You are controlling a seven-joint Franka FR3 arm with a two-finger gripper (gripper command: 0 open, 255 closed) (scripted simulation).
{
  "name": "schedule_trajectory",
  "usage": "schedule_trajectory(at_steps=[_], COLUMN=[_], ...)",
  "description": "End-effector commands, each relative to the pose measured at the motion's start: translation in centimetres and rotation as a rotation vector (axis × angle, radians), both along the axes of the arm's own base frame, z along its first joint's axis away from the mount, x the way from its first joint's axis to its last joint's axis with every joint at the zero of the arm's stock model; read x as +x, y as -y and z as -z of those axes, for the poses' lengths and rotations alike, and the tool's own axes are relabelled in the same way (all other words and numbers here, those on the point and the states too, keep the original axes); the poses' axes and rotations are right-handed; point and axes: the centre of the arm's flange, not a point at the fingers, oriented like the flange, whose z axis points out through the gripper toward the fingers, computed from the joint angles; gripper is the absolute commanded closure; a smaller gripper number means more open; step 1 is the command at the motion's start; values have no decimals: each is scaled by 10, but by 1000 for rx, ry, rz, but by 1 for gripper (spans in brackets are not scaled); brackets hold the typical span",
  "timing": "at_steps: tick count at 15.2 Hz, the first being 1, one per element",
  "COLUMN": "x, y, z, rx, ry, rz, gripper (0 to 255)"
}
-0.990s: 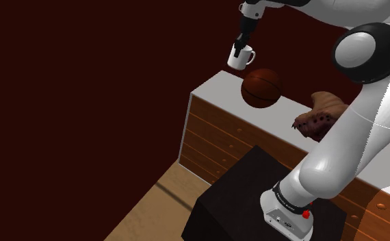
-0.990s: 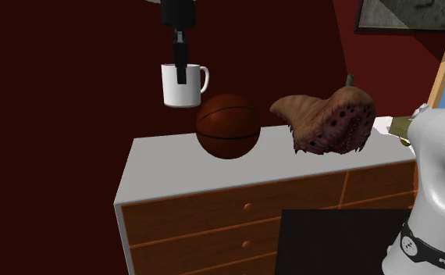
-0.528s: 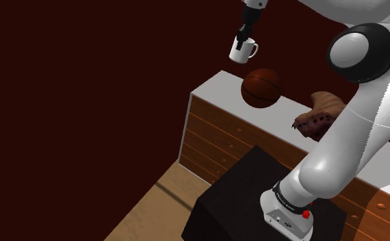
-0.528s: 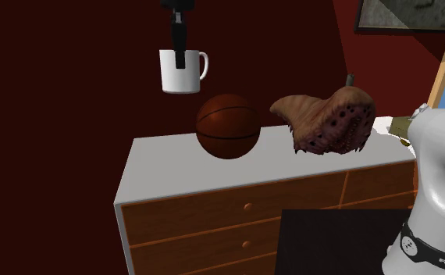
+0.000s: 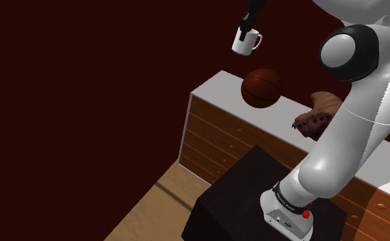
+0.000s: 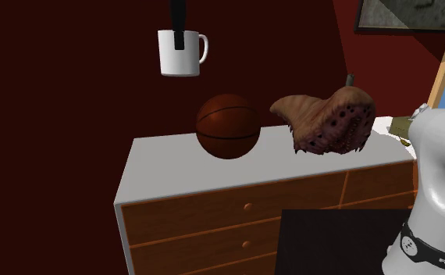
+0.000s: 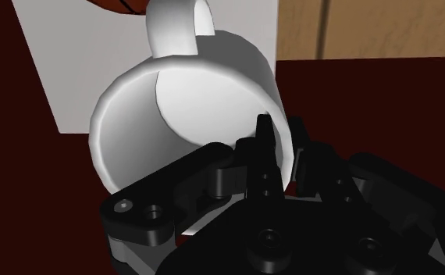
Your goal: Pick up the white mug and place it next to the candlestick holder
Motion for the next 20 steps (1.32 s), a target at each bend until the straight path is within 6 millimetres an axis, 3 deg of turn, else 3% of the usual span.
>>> schedule_trajectory(at_steps=[1, 10, 20], x=[0, 0, -122], y=[0, 0, 51], z=[-11, -54, -54], rx=[0, 0, 0], ry=[0, 0, 0], rz=[0, 0, 0], gripper=[255, 255, 255])
